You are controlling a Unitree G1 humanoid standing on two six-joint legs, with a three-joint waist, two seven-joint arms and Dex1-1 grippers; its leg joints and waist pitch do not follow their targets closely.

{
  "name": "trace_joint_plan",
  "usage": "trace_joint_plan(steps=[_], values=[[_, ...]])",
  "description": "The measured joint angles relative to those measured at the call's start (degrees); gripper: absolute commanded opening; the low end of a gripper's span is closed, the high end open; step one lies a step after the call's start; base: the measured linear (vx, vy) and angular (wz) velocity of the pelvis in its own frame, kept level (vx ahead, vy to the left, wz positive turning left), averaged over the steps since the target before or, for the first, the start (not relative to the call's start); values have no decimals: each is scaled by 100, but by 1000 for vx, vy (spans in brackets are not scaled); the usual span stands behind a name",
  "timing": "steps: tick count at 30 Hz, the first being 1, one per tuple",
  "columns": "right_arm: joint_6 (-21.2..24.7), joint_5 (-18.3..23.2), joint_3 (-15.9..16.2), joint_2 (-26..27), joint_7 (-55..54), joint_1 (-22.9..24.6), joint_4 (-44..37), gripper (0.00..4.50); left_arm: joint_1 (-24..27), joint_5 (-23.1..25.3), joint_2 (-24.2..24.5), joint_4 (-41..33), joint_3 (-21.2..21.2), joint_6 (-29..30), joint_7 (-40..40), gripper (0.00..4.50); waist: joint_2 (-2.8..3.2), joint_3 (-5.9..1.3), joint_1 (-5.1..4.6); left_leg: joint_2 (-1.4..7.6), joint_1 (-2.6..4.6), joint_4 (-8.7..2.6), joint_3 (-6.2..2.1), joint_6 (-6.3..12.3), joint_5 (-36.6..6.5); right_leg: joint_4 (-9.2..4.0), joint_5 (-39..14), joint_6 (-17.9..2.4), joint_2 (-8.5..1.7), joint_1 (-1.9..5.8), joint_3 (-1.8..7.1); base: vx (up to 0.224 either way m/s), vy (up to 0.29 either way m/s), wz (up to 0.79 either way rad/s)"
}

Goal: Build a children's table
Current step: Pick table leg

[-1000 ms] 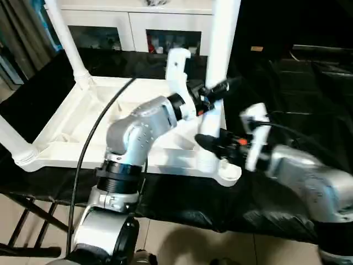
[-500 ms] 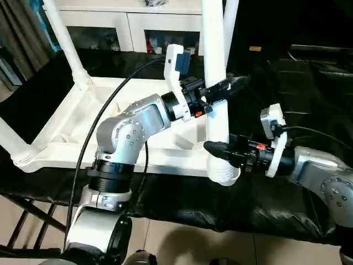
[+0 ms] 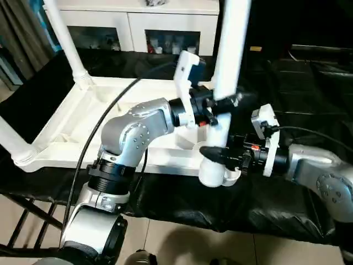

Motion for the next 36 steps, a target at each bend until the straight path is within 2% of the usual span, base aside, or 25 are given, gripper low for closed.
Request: trace_joint_plan(steps=[7,19,21,25,27,31,36], values=[[93,-11,202,-163,256,-135,210,295,-70,-18,-63,0,-3,12,-69,183,-2,1,-11,1,0,0,0,0,0,1,5,-8,0,-1,0,0,0,0],[93,-28,263,-171,476,-272,412,295,-70,-22,-56,0,-121,81,-250,183,-4,2,-4,1,0,0,0,0,0,2,7,-11,0,0,0,0,0,0],[93,-28,298,-176,517,-272,412,257,-70,-23,-60,0,-121,86,-250,183,-4,2,-3,1,0,0,0,0,0,2,6,-11,0,0,0,0,0,0],[93,-50,377,-226,580,-250,412,243,-71,-23,-102,0,-120,117,-253,183,-4,2,-2,1,0,0,0,0,0,2,7,-12,0,0,0,0,0,0],[93,-74,414,-227,582,-243,412,214,-73,-23,-103,4,-120,117,-255,183,-3,2,-3,1,1,0,0,0,0,2,8,-14,0,0,0,0,0,0],[93,-88,419,-227,582,-239,412,194,-86,-23,-106,37,-120,118,-261,183,-3,1,-5,1,1,0,0,0,0,2,7,-12,0,0,0,0,0,0],[93,-83,415,-234,589,-233,411,191,-126,-22,-115,69,-120,158,-256,183,-3,1,-1,1,1,0,0,0,0,2,15,-25,0,0,0,0,0,0]])
